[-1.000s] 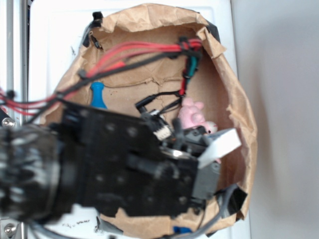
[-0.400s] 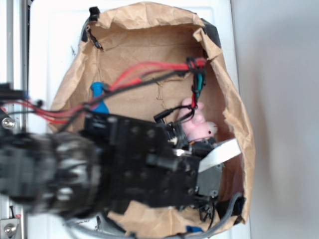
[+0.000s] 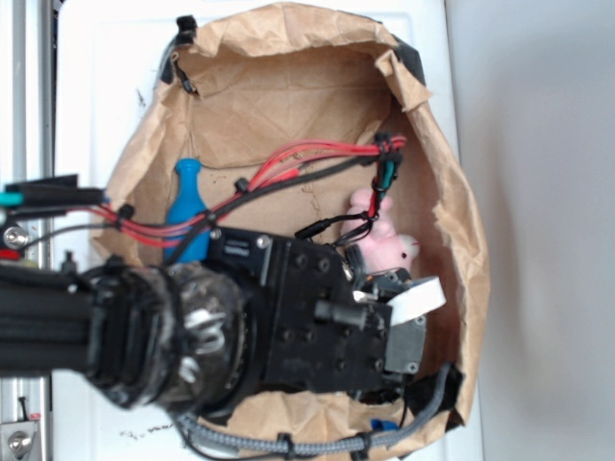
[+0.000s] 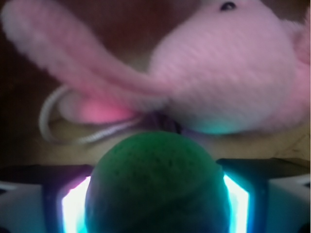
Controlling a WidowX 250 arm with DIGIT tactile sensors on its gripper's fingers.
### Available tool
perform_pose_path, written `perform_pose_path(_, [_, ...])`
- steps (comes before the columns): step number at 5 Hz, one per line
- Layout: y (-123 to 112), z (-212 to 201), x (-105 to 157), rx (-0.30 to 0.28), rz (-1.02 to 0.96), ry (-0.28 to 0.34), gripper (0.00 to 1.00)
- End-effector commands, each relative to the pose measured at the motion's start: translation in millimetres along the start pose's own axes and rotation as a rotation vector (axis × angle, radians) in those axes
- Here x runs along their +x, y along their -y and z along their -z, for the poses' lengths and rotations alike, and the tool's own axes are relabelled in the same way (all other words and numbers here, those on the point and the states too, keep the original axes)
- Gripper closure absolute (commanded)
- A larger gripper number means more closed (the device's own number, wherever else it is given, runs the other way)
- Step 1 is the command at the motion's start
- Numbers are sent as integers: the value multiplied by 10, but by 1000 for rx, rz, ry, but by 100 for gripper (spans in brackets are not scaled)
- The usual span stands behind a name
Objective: Grab the green ball.
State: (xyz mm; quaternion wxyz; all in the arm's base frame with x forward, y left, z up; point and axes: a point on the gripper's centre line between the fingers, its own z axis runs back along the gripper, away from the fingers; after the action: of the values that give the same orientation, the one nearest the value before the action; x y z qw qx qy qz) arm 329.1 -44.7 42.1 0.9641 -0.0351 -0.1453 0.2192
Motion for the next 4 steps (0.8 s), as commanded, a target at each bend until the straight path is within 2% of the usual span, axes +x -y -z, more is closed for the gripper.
perform_pose_path(1, [-337, -901, 278, -84, -54, 49, 100])
perform_pose_path(2, [-482, -1217, 337, 115, -113, 82, 100])
perform_pose_path(3, [-526, -1531, 430, 292, -62, 27, 100])
perform_pose_path(4, [-621, -1696, 528, 325, 8, -34, 100])
